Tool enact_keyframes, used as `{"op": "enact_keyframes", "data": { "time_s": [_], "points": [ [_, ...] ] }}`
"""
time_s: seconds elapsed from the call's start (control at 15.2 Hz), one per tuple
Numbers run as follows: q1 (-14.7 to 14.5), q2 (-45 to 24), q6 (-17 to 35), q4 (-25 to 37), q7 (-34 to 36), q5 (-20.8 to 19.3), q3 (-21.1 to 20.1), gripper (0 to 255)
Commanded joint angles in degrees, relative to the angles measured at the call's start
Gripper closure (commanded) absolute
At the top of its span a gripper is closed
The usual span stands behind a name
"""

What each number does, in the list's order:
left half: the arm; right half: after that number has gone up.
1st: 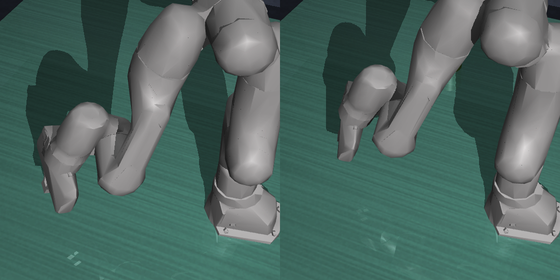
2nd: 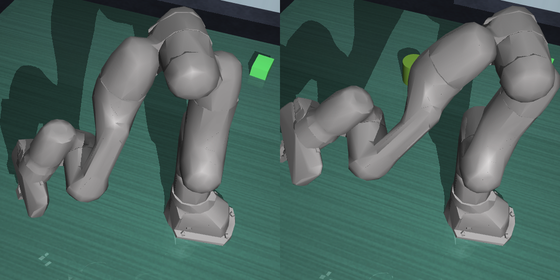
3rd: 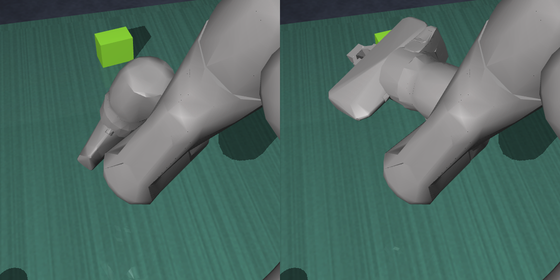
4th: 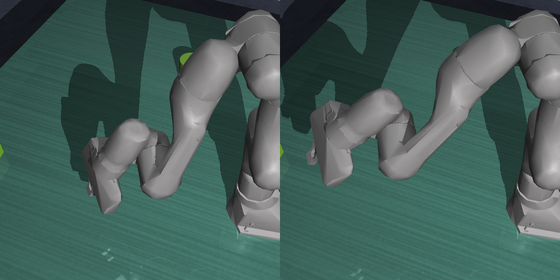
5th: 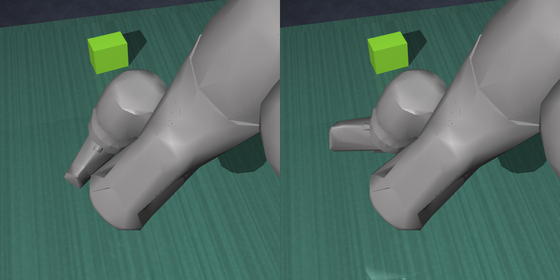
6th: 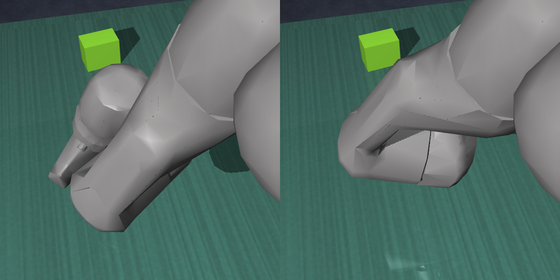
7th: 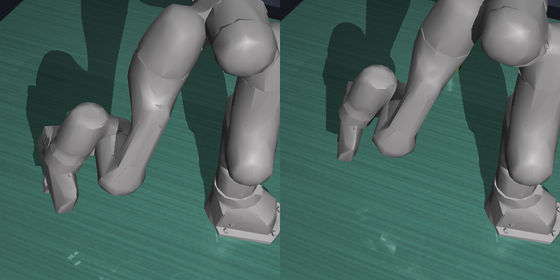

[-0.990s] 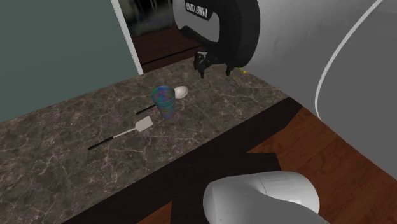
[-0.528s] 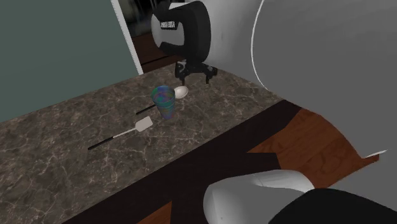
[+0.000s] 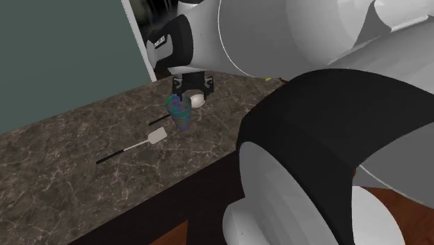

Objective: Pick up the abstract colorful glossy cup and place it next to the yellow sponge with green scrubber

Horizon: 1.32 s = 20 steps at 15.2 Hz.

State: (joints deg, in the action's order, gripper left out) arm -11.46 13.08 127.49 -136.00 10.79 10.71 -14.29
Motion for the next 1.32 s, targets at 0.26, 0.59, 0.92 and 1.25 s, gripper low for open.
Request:
{"op": "enact_keyframes", "data": {
  "time_s": [0.26,0.59,0.92,1.25],
  "points": [
    [-0.48,-4.05,4.92,-0.9,0.95,0.05,-1.06,0],
    [-0.56,-5.43,7.04,-1.63,1.09,-0.07,-1.3,0],
    [-0.56,-5.42,7.03,-1.63,1.08,-0.07,-1.3,0],
    [-0.56,-5.42,7.03,-1.63,1.08,-0.07,-1.3,255]
  ]
}}
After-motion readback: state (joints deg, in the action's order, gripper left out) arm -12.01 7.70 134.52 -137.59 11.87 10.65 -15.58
